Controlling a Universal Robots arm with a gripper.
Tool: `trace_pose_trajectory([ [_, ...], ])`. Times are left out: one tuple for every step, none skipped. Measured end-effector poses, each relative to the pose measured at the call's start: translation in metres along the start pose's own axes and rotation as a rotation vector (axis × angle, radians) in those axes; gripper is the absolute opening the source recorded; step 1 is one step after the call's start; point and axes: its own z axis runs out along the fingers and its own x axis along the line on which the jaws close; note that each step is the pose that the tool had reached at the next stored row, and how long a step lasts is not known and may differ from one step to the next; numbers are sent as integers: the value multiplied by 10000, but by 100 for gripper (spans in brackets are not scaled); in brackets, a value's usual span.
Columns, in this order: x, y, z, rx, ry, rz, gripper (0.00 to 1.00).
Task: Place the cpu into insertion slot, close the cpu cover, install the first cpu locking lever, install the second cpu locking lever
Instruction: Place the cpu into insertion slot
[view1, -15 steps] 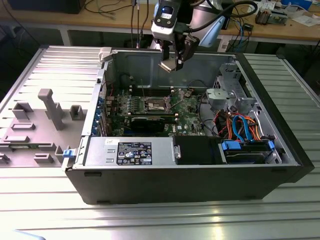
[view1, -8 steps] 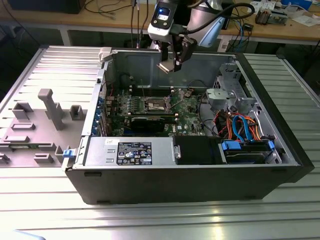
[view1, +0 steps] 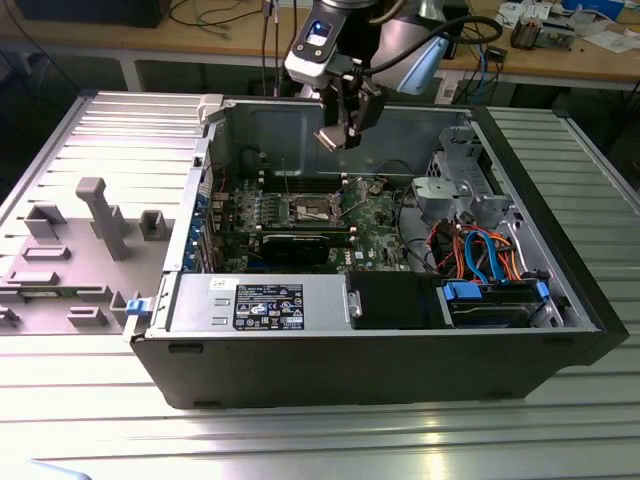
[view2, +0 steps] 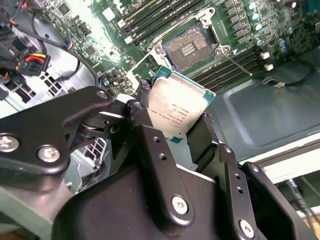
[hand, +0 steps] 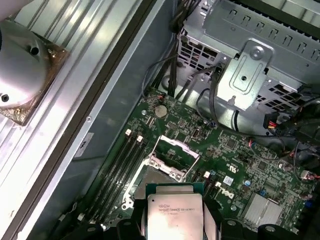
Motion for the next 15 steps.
trace_pose_trajectory([
  [0,-1,9,2,-8,141,55],
  [0,-1,16,4,-15,254,55],
  [-1,-2,28,7,-28,457,55],
  [-1,-4,47,12,-46,756,55],
  [-1,-5,61,15,-59,976,55],
  [-1,-5,68,18,-66,1103,55],
  [-2,-6,74,23,-71,1207,55],
  [-2,-6,77,34,-75,1318,55],
  [-2,-7,77,35,-76,1344,55],
  [-2,-7,77,37,-75,1347,55],
  [-2,-7,78,37,-74,1347,55],
  [-2,-7,78,38,-73,1347,55],
  [-2,-6,79,38,-73,1347,55],
  [0,-9,83,36,-73,1360,55],
  [2,-13,86,34,-74,1382,55],
])
